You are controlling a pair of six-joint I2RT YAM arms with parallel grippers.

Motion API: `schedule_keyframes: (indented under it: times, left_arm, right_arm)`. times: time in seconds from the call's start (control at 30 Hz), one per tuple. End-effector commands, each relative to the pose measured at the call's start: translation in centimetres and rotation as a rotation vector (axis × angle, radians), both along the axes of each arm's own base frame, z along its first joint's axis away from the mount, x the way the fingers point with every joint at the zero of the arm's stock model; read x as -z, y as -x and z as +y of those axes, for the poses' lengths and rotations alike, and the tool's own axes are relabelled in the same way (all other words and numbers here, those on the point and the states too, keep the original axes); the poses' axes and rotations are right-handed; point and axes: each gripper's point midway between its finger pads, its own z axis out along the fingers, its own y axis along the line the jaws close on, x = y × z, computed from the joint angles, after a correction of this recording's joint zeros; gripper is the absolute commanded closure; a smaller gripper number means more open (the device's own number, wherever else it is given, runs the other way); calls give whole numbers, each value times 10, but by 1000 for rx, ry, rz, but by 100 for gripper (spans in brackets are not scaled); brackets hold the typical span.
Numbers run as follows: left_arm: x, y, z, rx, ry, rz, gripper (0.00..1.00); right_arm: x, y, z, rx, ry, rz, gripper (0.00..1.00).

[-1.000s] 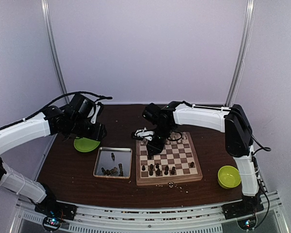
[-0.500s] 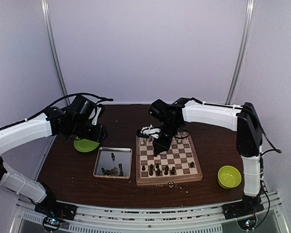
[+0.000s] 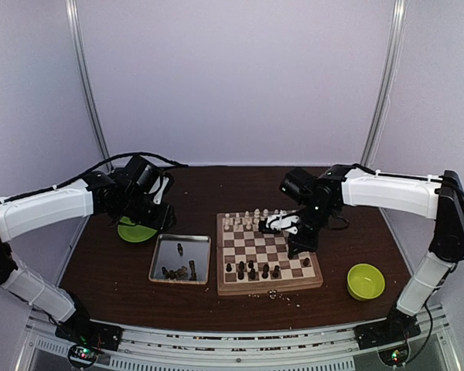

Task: Set up the chess pieces on the board
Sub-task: Place the bishop on c8.

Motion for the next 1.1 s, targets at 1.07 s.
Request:
schedule_keyframes:
  times: [1.07]
  left_arm:
    - [5,-3,-13,15,54,26,57]
  right_arm:
    - [46,42,13,-149,42,120,100]
